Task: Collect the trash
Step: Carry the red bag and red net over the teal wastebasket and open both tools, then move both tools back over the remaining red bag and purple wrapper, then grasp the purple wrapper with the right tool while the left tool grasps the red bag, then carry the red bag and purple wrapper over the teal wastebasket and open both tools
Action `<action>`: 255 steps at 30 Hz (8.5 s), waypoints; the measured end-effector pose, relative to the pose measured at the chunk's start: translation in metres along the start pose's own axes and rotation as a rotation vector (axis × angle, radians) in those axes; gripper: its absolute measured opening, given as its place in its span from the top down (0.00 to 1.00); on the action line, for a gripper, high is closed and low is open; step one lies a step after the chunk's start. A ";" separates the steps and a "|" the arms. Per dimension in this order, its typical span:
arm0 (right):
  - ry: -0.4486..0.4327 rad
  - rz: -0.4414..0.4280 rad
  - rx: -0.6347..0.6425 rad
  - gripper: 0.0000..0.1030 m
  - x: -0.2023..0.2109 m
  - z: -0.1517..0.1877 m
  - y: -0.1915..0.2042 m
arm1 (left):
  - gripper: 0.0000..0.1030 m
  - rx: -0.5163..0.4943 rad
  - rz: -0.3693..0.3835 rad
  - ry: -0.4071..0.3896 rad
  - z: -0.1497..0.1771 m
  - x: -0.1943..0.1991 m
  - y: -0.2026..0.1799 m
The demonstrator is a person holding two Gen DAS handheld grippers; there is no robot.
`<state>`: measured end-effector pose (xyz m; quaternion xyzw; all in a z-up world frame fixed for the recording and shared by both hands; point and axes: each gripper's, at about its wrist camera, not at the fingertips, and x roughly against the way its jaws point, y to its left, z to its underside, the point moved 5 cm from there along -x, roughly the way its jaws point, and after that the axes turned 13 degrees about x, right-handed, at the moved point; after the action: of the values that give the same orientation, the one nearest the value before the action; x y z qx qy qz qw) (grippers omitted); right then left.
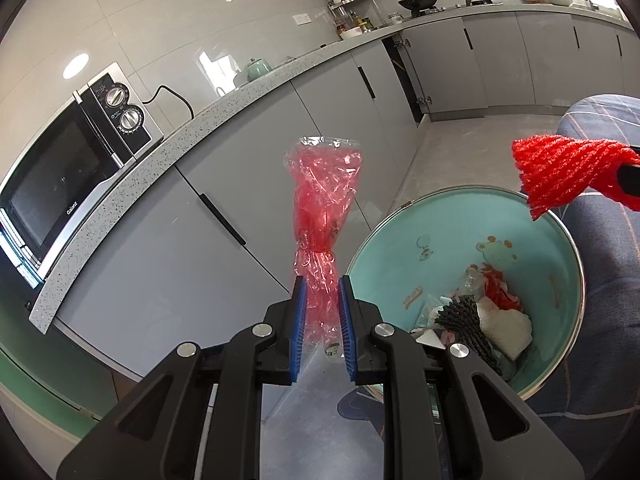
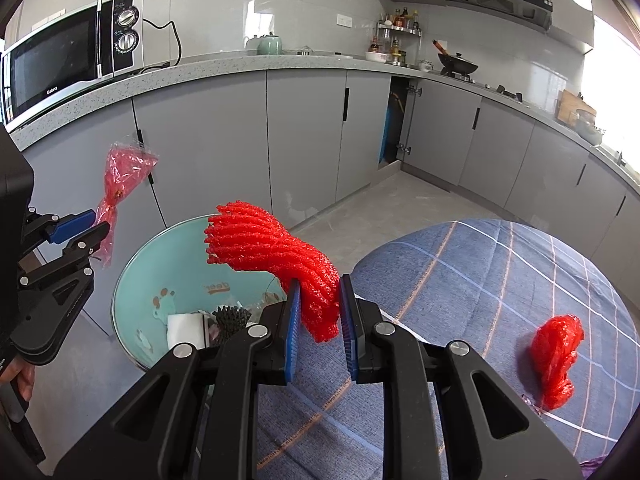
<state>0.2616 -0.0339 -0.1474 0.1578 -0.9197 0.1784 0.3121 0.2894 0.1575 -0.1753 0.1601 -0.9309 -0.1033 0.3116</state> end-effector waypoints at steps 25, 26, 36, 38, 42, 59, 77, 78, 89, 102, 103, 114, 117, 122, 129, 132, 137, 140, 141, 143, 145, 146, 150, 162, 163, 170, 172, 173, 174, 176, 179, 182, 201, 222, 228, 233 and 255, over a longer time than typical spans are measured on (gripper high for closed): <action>-0.008 -0.046 0.030 0.81 -0.011 -0.006 0.013 | 0.81 -0.013 0.036 -0.006 0.001 0.005 -0.009; -0.009 -0.047 0.032 0.81 -0.012 -0.006 0.014 | 0.81 -0.012 0.037 -0.006 0.001 0.005 -0.009; -0.026 -0.065 0.044 0.61 -0.016 -0.009 0.018 | 0.56 -0.014 0.042 -0.009 0.001 0.005 -0.011; -0.032 -0.063 0.030 0.53 -0.016 -0.008 0.014 | 0.53 -0.023 0.040 -0.014 0.001 0.006 -0.013; -0.028 -0.056 0.015 0.53 -0.015 -0.007 0.009 | 0.41 -0.023 0.035 -0.014 0.002 0.006 -0.014; -0.024 -0.015 -0.012 0.48 0.006 0.004 -0.009 | 0.19 -0.039 0.038 -0.045 0.001 0.022 -0.024; -0.012 0.075 -0.062 0.41 0.042 0.036 -0.045 | 0.05 -0.100 0.093 -0.088 0.007 0.051 -0.060; -0.009 0.082 -0.067 0.41 0.042 0.038 -0.047 | 0.05 -0.103 0.096 -0.088 0.008 0.051 -0.061; 0.017 0.160 -0.115 0.36 0.072 0.072 -0.083 | 0.05 -0.140 0.140 -0.090 0.017 0.062 -0.084; 0.096 0.291 -0.201 0.34 0.110 0.141 -0.142 | 0.05 -0.193 0.268 -0.081 0.029 0.084 -0.141; 0.105 0.300 -0.210 0.34 0.112 0.147 -0.147 | 0.05 -0.200 0.280 -0.086 0.028 0.088 -0.146; 0.190 0.306 -0.265 0.32 0.119 0.186 -0.180 | 0.05 -0.241 0.388 -0.136 0.009 0.117 -0.199; 0.229 0.284 -0.244 0.32 0.113 0.193 -0.177 | 0.05 -0.252 0.411 -0.134 0.008 0.120 -0.210; 0.281 0.241 -0.209 0.32 0.102 0.198 -0.170 | 0.05 -0.267 0.426 -0.134 0.007 0.120 -0.220; 0.327 0.182 -0.185 0.37 0.094 0.201 -0.165 | 0.05 -0.260 0.432 -0.132 0.004 0.120 -0.223; 0.350 0.150 -0.157 0.59 0.089 0.202 -0.158 | 0.05 -0.264 0.439 -0.135 0.004 0.122 -0.224; 0.340 0.095 -0.102 0.78 0.094 0.196 -0.140 | 0.05 -0.264 0.442 -0.140 0.000 0.127 -0.223; 0.296 0.083 -0.083 0.81 0.105 0.186 -0.130 | 0.05 -0.251 0.451 -0.151 -0.007 0.132 -0.220; 0.280 0.083 -0.081 0.82 0.110 0.182 -0.128 | 0.05 -0.251 0.453 -0.157 -0.010 0.135 -0.220; 0.235 0.088 -0.077 0.82 0.124 0.174 -0.127 | 0.05 -0.247 0.460 -0.172 -0.015 0.142 -0.220; 0.188 0.107 -0.083 0.82 0.138 0.167 -0.129 | 0.05 -0.242 0.470 -0.182 -0.020 0.147 -0.221; 0.170 0.122 -0.092 0.82 0.143 0.165 -0.133 | 0.05 -0.241 0.477 -0.185 -0.022 0.150 -0.223; 0.151 0.223 -0.183 0.81 0.152 0.167 -0.164 | 0.05 -0.241 0.505 -0.181 -0.030 0.154 -0.240; 0.229 0.461 -0.343 0.81 0.123 0.199 -0.249 | 0.05 -0.254 0.626 -0.098 -0.043 0.145 -0.346; 0.234 0.467 -0.351 0.81 0.120 0.200 -0.253 | 0.05 -0.256 0.627 -0.093 -0.043 0.143 -0.352; 0.235 0.458 -0.381 0.80 0.112 0.205 -0.267 | 0.06 -0.287 0.646 -0.039 -0.038 0.130 -0.389; 0.231 0.449 -0.381 0.80 0.113 0.206 -0.265 | 0.08 -0.300 0.659 -0.023 -0.033 0.128 -0.394; 0.229 0.444 -0.382 0.80 0.114 0.207 -0.262 | 0.19 -0.307 0.663 -0.014 -0.031 0.128 -0.395; 0.228 0.440 -0.383 0.80 0.113 0.207 -0.263 | 0.27 -0.314 0.672 -0.004 -0.029 0.127 -0.396; 0.227 0.435 -0.384 0.80 0.112 0.206 -0.261 | 0.42 -0.325 0.696 0.035 -0.025 0.125 -0.400; 0.227 0.428 -0.384 0.80 0.111 0.205 -0.259 | 0.65 -0.345 0.721 0.055 -0.019 0.124 -0.403; 0.226 0.423 -0.383 0.80 0.111 0.205 -0.255 | 0.83 -0.356 0.730 0.048 -0.017 0.128 -0.401; 0.186 0.366 -0.290 0.80 0.106 0.170 -0.202 | 0.85 -0.272 0.612 -0.045 -0.015 0.139 -0.298; 0.133 0.218 -0.114 0.80 0.073 0.106 -0.113 | 0.85 -0.146 0.435 -0.044 -0.013 0.100 -0.184; 0.114 0.186 -0.072 0.80 0.067 0.094 -0.096 | 0.85 -0.109 0.395 -0.040 -0.011 0.092 -0.161; 0.092 0.154 -0.039 0.80 0.064 0.081 -0.083 | 0.85 -0.076 0.354 -0.038 -0.012 0.083 -0.136; 0.033 0.060 0.075 0.80 0.050 0.036 -0.033 | 0.85 0.003 0.209 -0.047 -0.010 0.062 -0.065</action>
<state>0.2182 -0.0869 -0.1346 0.1385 -0.9115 0.2246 0.3154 0.2642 0.0738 -0.1522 0.0602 -0.9497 -0.0728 0.2984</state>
